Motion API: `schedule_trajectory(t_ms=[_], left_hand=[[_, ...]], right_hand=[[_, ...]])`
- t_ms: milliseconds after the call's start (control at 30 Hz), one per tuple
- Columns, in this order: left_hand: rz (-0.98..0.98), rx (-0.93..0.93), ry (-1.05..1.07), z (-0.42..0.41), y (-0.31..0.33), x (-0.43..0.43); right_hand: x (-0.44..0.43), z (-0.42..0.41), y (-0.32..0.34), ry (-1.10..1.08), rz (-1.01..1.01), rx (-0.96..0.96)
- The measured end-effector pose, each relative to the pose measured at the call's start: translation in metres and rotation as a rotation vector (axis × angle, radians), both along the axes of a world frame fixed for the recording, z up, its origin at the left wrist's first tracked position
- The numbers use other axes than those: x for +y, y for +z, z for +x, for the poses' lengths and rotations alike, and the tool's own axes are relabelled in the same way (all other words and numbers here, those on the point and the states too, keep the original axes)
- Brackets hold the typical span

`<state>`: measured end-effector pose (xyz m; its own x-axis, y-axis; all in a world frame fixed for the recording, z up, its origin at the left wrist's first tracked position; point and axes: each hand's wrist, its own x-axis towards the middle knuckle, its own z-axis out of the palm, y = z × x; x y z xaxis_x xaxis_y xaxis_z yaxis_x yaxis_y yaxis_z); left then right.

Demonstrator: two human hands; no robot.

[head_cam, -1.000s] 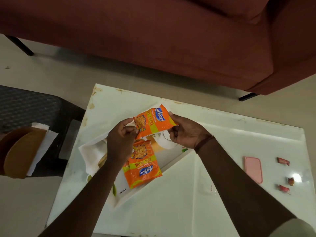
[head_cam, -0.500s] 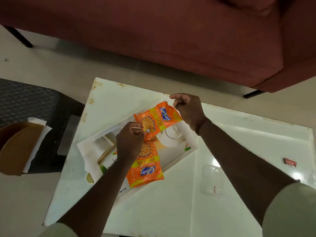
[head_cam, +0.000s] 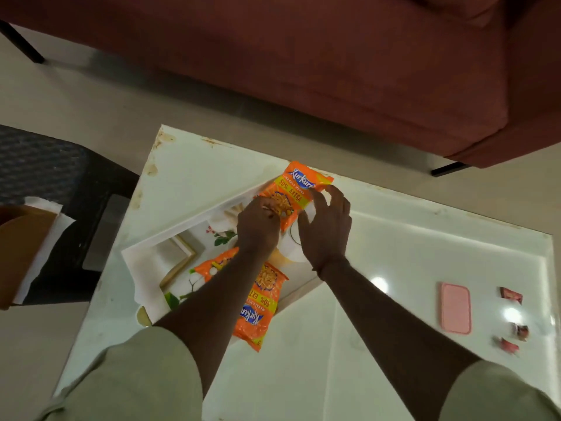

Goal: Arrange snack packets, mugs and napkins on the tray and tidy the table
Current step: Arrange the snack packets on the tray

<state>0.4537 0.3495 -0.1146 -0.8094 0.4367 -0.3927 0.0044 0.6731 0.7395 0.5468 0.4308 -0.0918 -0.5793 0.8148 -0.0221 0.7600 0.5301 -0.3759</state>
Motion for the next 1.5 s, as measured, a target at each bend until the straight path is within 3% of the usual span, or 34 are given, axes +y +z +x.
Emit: schedule_trajectory(t_ms=[100, 167, 533, 667, 767, 833, 900, 1067, 1200, 1300, 1400, 1500], left_hand=[[0.045, 0.096, -0.086, 0.001, 0.000, 0.005], [0.064, 0.135, -0.117, 0.001, -0.001, 0.005], [-0.016, 0.297, -0.463, -0.005, -0.018, -0.023], [0.066, 0.183, -0.512, -0.022, -0.008, -0.033], [0.027, 0.148, -0.452, -0.032, 0.011, -0.052], [0.010, 0.187, -0.381, -0.031, 0.027, -0.074], [-0.029, 0.204, -0.365, -0.023, 0.041, -0.097], [-0.140, 0.189, -0.544, 0.006, 0.046, -0.117], [-0.221, 0.284, -0.760, 0.011, 0.039, -0.095], [-0.329, 0.311, -0.884, 0.007, 0.038, -0.082], [-0.320, 0.261, -0.844, 0.004, 0.043, -0.082], [-0.285, 0.166, -0.750, 0.002, 0.047, -0.095]], right_hand=[[-0.008, 0.004, -0.014, 0.272, 0.178, -0.210], [-0.010, 0.007, -0.022, 0.339, 0.203, -0.307], [-0.028, 0.015, -0.036, 0.209, 0.103, -0.449], [-0.028, 0.014, -0.019, 0.220, 0.007, -0.380], [-0.046, 0.023, 0.006, 0.044, -0.163, -0.124], [-0.072, 0.041, 0.024, -0.158, -0.344, 0.131], [-0.106, 0.065, 0.038, -0.389, -0.556, 0.271], [-0.195, 0.096, 0.048, -1.052, -1.150, 0.168], [-0.215, 0.081, 0.056, -1.295, -1.627, 0.232], [-0.218, 0.075, 0.058, -1.338, -1.608, 0.376], [-0.202, 0.075, 0.066, -1.301, -1.568, 0.503], [-0.184, 0.078, 0.073, -1.222, -1.616, 0.367]])
